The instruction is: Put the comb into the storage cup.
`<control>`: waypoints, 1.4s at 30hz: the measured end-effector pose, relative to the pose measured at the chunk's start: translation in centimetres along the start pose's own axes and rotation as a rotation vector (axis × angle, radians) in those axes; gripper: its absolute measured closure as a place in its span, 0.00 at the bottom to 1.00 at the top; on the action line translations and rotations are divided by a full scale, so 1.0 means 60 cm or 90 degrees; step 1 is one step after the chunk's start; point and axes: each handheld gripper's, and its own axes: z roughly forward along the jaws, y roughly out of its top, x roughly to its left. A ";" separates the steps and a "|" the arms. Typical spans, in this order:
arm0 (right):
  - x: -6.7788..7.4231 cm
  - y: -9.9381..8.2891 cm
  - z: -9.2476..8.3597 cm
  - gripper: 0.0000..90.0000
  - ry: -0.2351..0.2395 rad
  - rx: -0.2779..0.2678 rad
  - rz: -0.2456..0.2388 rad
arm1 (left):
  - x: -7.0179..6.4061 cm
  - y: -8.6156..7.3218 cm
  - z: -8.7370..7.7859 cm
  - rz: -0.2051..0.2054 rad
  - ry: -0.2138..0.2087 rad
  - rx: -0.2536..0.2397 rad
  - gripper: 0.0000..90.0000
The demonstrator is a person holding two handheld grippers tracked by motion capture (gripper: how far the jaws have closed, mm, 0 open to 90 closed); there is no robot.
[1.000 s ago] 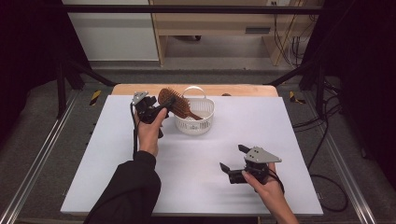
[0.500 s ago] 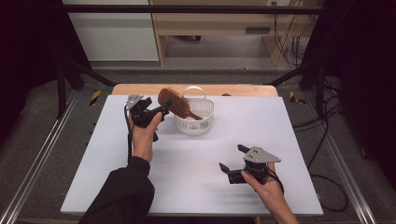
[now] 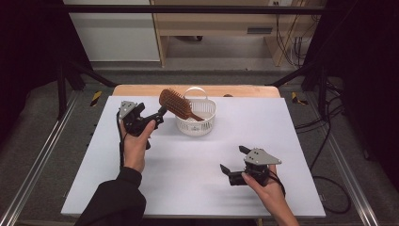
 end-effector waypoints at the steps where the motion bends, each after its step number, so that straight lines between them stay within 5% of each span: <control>1: 0.001 0.000 0.000 0.05 0.000 0.001 -0.002 | 0.000 0.000 -0.003 0.008 -0.001 0.002 0.05; 24: -0.002 0.000 -0.002 0.05 -0.002 0.000 -0.003 | -0.023 -0.009 -0.045 0.103 -0.019 0.031 0.04; 42: -0.002 -0.002 -0.001 0.05 -0.006 0.004 -0.004 | 0.017 -0.017 -0.118 0.109 -0.006 0.017 0.04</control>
